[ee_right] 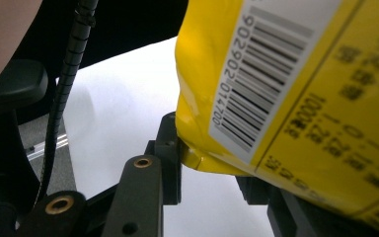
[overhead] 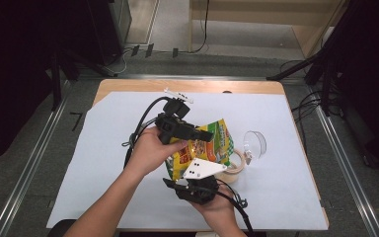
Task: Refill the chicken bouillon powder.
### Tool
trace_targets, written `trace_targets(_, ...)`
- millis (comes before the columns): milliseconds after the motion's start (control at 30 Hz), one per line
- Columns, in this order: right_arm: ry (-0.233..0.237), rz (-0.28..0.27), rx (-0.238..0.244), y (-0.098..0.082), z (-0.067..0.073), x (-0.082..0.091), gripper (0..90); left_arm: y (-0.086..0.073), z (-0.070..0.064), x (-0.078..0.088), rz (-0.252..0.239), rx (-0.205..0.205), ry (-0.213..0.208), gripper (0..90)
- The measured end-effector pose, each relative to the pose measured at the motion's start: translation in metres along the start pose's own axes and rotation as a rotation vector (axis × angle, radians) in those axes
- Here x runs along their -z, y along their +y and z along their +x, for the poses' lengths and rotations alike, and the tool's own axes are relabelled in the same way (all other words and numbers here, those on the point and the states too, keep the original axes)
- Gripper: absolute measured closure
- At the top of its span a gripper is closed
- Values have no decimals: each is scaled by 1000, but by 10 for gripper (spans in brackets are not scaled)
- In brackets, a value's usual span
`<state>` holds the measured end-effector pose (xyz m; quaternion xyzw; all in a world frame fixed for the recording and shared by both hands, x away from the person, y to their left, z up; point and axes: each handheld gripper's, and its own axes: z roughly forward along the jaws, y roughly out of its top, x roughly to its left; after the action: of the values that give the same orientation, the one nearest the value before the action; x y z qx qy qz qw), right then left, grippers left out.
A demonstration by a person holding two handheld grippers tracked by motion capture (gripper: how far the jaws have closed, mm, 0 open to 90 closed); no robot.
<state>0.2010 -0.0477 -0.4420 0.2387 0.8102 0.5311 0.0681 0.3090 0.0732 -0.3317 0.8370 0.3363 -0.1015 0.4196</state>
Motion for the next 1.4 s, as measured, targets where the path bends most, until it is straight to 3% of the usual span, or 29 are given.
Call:
trace_targets(500, -1, 1, -6, 0, 1, 0, 689, 1, 1, -1, -1, 6, -3, 743)
trace_targets(833, 3, 3, -25, -3, 0, -1, 699, 2, -3, -3, 17, -28, 10, 793)
trace_targets(1400, -5, 4, -47, 2, -3, 4, 695, 10, 2, -5, 12, -6, -19, 769)
